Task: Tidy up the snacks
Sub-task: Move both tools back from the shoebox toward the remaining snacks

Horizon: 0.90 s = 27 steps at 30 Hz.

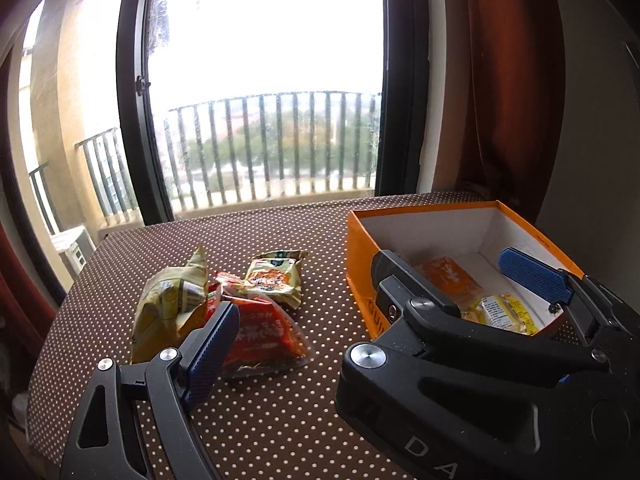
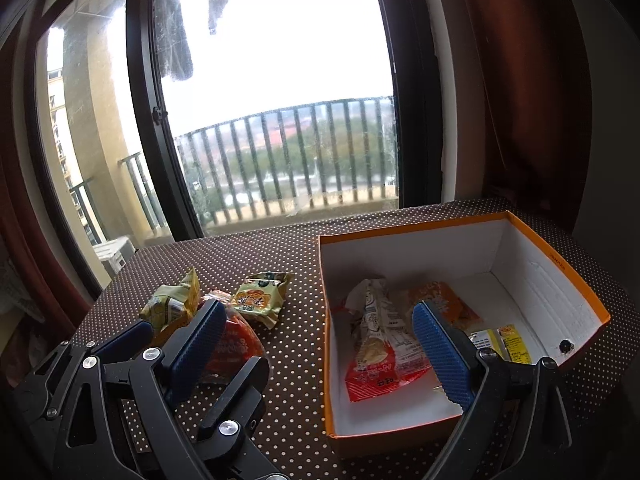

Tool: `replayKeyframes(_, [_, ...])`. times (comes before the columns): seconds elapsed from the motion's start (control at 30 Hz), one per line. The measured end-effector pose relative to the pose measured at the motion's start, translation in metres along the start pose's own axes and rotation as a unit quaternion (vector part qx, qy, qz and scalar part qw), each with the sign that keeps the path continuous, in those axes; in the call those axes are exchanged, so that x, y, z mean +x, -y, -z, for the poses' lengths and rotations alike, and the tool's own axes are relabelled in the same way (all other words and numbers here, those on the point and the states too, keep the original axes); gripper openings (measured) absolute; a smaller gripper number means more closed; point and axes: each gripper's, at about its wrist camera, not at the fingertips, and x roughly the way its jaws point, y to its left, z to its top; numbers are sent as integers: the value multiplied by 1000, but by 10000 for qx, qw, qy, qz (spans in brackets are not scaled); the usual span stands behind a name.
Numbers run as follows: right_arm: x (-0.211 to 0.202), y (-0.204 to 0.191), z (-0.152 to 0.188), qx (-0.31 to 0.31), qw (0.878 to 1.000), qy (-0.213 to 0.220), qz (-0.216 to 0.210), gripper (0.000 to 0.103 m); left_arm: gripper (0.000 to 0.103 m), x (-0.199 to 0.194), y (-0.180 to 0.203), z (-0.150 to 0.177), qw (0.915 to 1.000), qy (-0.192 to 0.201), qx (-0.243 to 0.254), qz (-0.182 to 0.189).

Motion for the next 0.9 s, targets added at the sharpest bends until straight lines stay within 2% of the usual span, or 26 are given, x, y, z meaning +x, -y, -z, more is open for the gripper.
replayKeyframes(0.5, [21, -60, 28, -149, 9989, -186, -413, 96, 87, -3, -59, 29, 9988, -57, -232, -416])
replayKeyframes(0.9, [66, -89, 42, -219, 9962, -575, -609, 96, 87, 31, -91, 39, 9955, -388, -398, -767])
